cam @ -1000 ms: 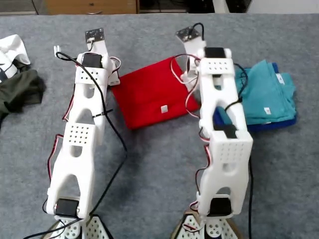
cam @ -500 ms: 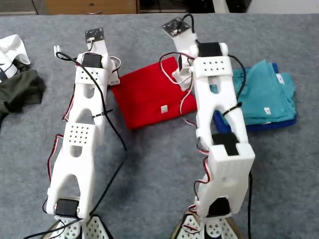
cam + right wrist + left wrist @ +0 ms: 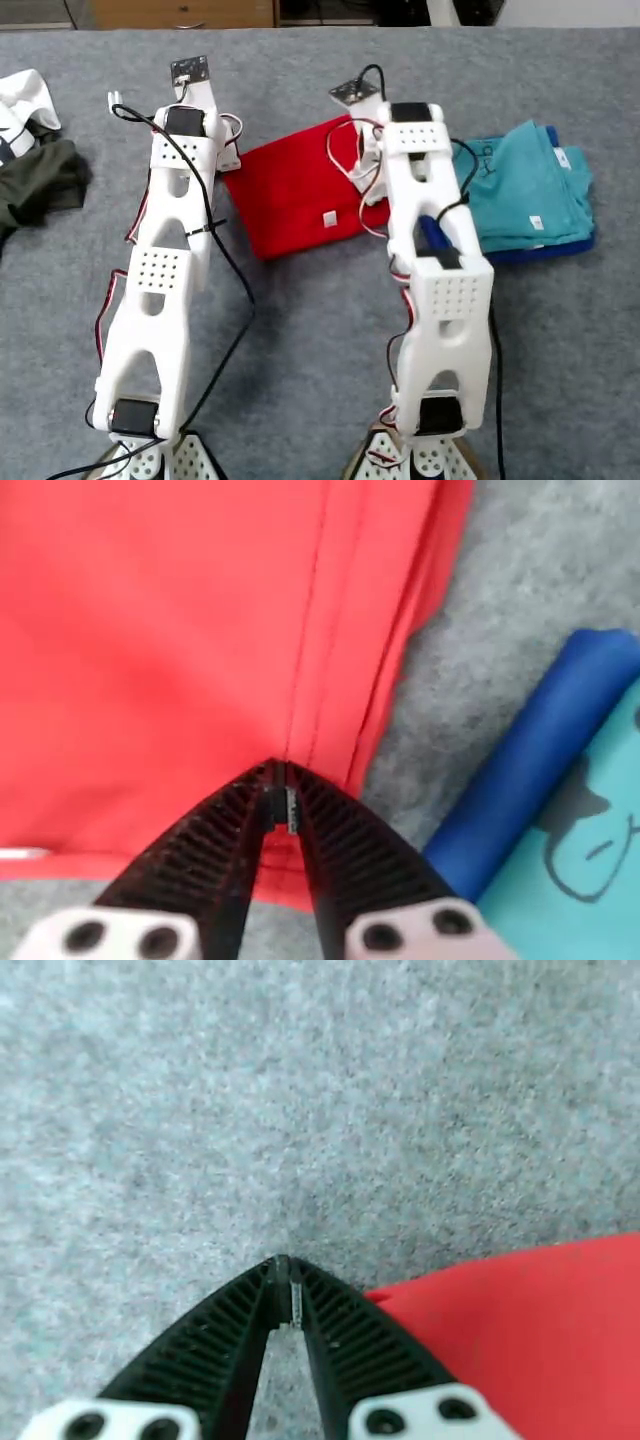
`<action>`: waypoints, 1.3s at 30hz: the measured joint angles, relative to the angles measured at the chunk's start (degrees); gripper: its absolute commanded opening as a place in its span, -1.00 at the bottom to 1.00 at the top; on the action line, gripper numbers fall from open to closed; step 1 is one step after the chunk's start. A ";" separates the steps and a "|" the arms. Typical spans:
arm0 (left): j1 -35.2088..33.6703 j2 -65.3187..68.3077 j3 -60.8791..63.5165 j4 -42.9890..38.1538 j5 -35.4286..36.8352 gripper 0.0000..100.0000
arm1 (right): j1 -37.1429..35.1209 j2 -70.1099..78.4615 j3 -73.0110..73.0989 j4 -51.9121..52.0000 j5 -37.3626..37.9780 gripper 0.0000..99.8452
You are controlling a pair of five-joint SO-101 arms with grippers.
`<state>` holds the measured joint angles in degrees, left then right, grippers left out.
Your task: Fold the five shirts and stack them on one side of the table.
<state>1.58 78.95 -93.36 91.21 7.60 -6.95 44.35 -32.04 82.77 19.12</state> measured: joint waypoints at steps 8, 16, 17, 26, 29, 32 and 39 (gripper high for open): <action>0.00 0.00 0.00 -0.35 0.00 -0.96 | 1.41 4.92 -16.88 12.75 0.00 -1.00; 0.00 0.00 0.00 -0.44 0.00 -0.96 | 1.32 1.49 -26.20 18.37 -0.88 -1.00; 0.00 0.00 0.00 -0.44 0.00 -0.96 | 1.32 0.26 -25.14 18.46 -0.88 -1.00; -0.62 0.00 0.00 -0.44 -0.09 -0.96 | 2.46 -9.14 -18.11 18.11 -0.88 -0.99; -1.49 0.00 0.00 0.00 0.00 -0.96 | 2.81 -9.49 -17.67 18.02 -0.88 -0.99; -1.93 0.00 0.00 0.18 0.00 -0.96 | 2.90 -9.49 -17.58 18.02 -0.88 -0.99; -1.93 0.00 0.00 0.18 0.00 -0.96 | 3.08 -9.49 -17.49 17.41 -0.88 -0.99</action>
<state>-0.35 78.95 -93.36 91.38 7.60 -3.87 34.86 -49.54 100.18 18.24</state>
